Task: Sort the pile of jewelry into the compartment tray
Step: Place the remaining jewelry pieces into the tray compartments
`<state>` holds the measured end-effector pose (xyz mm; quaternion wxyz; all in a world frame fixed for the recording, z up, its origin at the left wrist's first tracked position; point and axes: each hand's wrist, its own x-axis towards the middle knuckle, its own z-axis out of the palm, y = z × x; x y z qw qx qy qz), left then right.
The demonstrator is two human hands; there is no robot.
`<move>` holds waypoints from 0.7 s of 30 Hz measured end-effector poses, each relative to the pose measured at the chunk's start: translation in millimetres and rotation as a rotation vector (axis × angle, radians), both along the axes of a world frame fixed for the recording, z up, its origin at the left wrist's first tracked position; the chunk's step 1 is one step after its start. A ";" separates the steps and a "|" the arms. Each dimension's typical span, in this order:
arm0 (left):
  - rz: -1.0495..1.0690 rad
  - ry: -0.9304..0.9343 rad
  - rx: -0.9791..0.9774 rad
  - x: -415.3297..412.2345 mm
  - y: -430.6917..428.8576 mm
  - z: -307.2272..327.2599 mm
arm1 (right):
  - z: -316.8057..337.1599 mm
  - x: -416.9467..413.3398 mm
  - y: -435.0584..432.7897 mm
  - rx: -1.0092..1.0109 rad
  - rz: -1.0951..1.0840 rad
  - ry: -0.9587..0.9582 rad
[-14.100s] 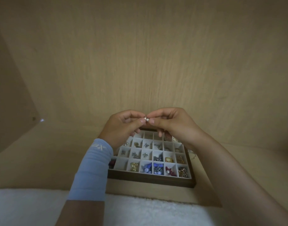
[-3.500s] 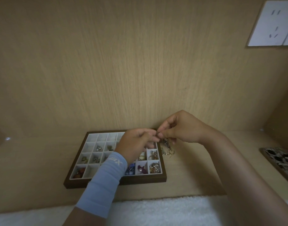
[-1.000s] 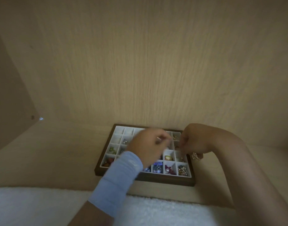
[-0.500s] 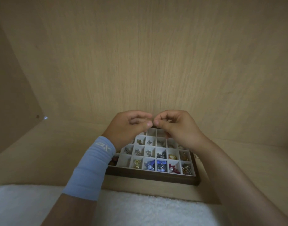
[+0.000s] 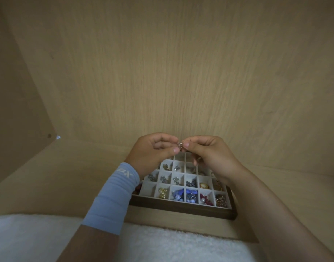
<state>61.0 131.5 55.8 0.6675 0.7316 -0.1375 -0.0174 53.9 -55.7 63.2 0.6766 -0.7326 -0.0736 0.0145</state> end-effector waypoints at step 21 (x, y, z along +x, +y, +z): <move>0.100 -0.124 0.314 8.8 1.3 -16.5 | -14.8 7.8 -0.1 -0.529 -0.081 -0.255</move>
